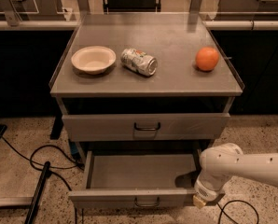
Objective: Close middle drawer
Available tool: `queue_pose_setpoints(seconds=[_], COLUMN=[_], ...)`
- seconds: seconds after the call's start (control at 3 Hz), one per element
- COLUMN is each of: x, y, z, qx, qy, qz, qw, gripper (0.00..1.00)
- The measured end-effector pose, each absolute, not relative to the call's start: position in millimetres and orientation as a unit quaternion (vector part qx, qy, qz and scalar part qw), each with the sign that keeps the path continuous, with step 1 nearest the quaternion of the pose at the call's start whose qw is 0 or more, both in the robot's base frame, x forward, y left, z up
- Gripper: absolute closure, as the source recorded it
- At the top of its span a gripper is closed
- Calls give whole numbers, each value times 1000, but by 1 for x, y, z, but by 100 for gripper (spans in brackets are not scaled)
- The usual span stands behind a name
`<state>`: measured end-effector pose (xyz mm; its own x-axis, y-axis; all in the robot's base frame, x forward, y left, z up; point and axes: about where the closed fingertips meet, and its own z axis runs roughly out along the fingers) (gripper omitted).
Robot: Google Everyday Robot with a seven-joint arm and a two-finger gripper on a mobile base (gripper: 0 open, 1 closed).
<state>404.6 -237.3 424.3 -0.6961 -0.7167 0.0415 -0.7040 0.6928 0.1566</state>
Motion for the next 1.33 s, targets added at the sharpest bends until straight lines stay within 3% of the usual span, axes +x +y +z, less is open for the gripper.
queue_pose_setpoints(seconds=[0.67, 1.0, 1.33], x=[405, 405, 405], y=[-237, -237, -237], z=[424, 424, 424], qx=[387, 387, 387], qy=[-919, -919, -919], qz=[-64, -64, -64], qw=[50, 50, 50], gripper=[11, 0, 0])
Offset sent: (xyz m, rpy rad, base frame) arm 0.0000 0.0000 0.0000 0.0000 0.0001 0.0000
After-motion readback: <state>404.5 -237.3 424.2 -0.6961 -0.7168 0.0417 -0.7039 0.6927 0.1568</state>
